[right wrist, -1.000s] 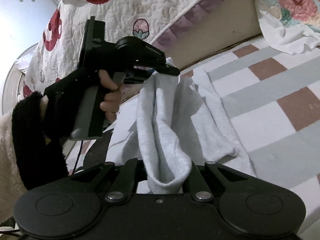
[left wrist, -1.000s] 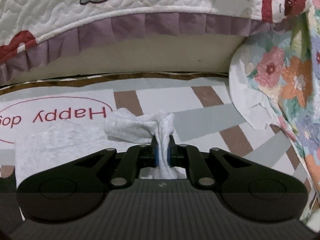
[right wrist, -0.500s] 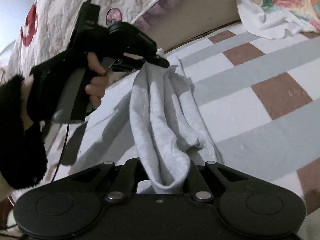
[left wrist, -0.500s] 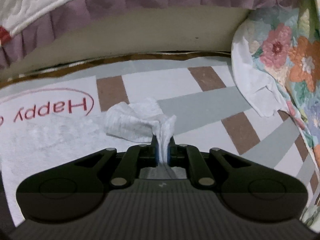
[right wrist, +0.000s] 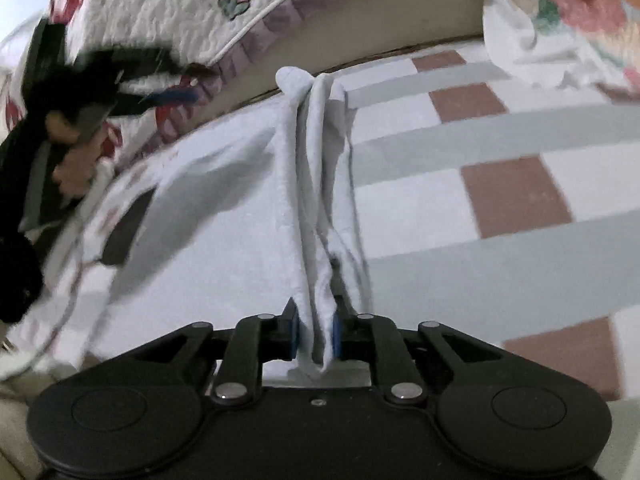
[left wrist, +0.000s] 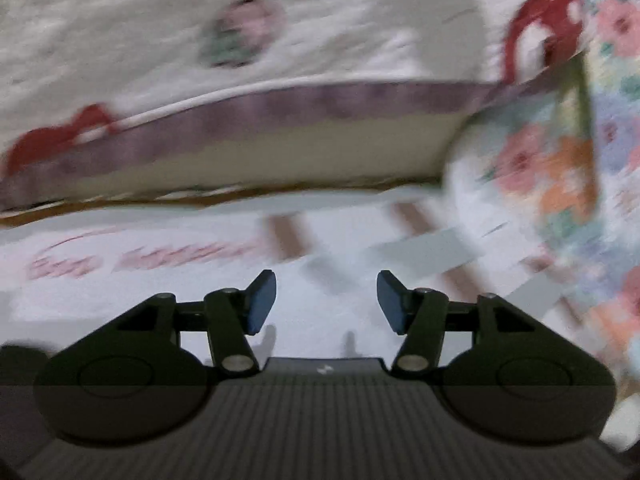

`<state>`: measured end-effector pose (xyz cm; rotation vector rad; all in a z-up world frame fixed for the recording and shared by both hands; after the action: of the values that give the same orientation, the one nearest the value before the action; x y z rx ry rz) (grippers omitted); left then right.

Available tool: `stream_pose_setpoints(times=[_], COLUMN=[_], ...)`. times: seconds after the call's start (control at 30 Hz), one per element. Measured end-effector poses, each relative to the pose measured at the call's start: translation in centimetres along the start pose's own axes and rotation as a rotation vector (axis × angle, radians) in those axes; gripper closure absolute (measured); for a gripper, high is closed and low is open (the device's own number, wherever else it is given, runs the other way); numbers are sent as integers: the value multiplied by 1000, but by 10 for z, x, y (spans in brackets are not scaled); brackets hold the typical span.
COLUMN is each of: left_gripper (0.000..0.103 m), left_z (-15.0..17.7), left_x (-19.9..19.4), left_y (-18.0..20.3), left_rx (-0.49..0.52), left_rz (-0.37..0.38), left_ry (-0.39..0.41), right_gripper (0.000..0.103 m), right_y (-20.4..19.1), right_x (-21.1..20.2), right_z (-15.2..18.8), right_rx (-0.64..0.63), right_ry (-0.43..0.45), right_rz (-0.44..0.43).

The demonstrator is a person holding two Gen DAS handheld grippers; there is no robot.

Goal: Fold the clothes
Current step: 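Lay the hem down on the collar and open both grippers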

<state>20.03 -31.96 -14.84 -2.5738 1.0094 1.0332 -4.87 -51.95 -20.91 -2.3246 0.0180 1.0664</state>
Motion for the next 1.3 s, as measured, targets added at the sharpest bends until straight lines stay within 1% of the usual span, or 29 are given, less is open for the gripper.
stream_pose_setpoints(times=[0.07,0.1,0.17,0.2,0.23,0.3,0.33,0.37,0.4,0.43,0.47,0.57,0.6,0.63,0.67,0.7,0.73,0.77,0.8,0.83,0.9,0.93,1.0,1.07,1.1,1.17,1.23,1.27,1.3], left_gripper=[49,49,49,49,48,48,48,48,48,48,48,48,48,48,48,48,49,49,49,49,49,49,49,49,49,47,45,45,44], left_z=[37,52,76,85,93,103,106,107,107,107,106,103,103,105,109,114,118,121,122,123,126,128,130,126,124,111,96,88,80], left_x=[-12,-18,-29,-33,-36,-41,-44,-45,-47,-48,-49,-47,-45,-40,-33,-26,-22,-21,-23,-26,-29,-30,-31,-31,-32,-26,-17,-10,-4], left_y=[-19,-25,-36,-41,-44,-48,-48,-46,-42,-38,-33,-9,-1,5,6,6,3,-1,-5,-9,-13,-15,-14,-13,-15,-25,-38,-45,-53], left_rx=[-25,-36,-65,-78,-89,-110,-116,-123,-122,-121,-114,-50,-31,-23,-14,-4,5,3,-20,-53,-87,-87,-71,-55,-53,-63,-82,-96,-111], left_rz=[-36,-45,-59,-59,-56,-56,-44,-28,-6,16,38,114,154,202,187,165,123,114,124,128,123,120,114,107,98,62,30,12,-6], left_ry=[-44,-58,-73,-76,-76,-73,-64,-49,-32,-16,0,23,22,-5,-55,-108,-132,-130,-117,-108,-103,-102,-103,-110,-108,-85,-58,-47,-36], right_gripper=[88,85,85,85,85,83,81,77,77,77,77,77,78,80,83,78,77,77,77,77,76,76,77,76,74,74,73,68,58], right_y=[1,3,4,3,0,-12,-16,-21,-28,-35,-45,-74,-83,-89,-93,-94,-91,-87,-81,-76,-59,-53,-40,-25,-17,-9,-12,-15,-19], right_x=[-4,-5,-9,-12,-15,-26,-32,-37,-40,-40,-35,-4,6,16,29,41,51,61,69,72,84,88,96,100,97,87,79,79,78], right_z=[-1,-1,-3,-4,-7,-15,-22,-31,-43,-50,-57,-62,-61,-60,-62,-63,-69,-75,-85,-93,-120,-129,-151,-171,-178,-185,-183,-180,-177], right_rx=[-45,-46,-44,-40,-68,-161,-170,-160,-150,-156,-197,-408,-442,-455,-490,-549,-592,-634,-642,-636,-613,-592,-510,-392,-324,-206,-130,-104,-79], right_ry=[1,-6,-13,-12,-1,44,65,84,101,107,107,60,21,-24,-76,-101,-110,-118,-114,-107,-50,-26,14,51,68,79,76,63,49], right_rz=[48,66,95,108,147,234,232,189,124,82,58,45,-12,-58,-75,-52,-23,6,18,18,67,87,116,143,129,40,-56,-101,-145])
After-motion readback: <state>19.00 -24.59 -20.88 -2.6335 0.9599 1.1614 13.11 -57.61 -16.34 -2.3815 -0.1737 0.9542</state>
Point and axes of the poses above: each gripper's, at about its wrist camera, not at the fingertips, and x roughly the way its jaws point, y to its right, z to its underside, the point moved 5 cm from there along x, roughly the way its jaws point, and after that the axes turned 12 degrees about x, right-handed, at the moved point
